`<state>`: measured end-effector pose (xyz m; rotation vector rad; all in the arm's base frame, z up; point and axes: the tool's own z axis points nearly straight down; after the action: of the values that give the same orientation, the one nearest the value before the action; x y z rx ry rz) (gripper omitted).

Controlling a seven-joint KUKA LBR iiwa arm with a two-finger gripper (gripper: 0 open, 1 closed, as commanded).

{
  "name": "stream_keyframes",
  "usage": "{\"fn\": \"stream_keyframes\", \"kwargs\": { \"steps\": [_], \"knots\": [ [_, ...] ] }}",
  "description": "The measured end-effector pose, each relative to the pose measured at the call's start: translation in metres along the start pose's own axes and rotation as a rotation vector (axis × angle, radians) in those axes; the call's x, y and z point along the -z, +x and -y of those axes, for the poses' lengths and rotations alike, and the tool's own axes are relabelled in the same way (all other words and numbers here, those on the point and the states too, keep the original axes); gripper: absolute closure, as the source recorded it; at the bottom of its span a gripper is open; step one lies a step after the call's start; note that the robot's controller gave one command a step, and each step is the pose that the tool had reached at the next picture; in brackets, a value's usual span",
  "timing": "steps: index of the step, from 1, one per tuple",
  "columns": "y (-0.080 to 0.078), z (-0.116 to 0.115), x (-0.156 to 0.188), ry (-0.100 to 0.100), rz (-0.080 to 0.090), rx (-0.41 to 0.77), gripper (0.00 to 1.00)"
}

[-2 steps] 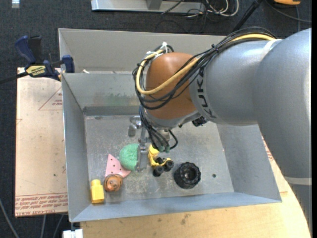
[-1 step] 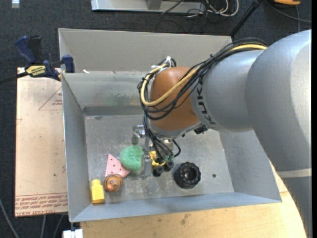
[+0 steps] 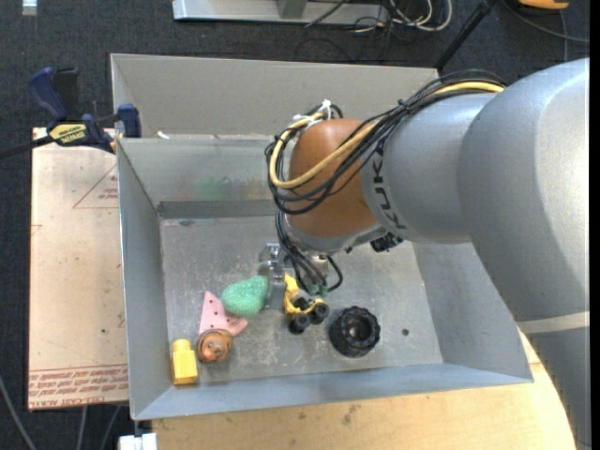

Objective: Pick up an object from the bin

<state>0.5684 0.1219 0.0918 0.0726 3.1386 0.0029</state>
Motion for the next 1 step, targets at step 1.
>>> {"fn": "stream_keyframes", "kwargs": {
  "steps": [1],
  "knots": [
    [0.0000, 0.0002, 0.0000, 0.000, 0.000, -0.001, 1.00]
  ]
}}
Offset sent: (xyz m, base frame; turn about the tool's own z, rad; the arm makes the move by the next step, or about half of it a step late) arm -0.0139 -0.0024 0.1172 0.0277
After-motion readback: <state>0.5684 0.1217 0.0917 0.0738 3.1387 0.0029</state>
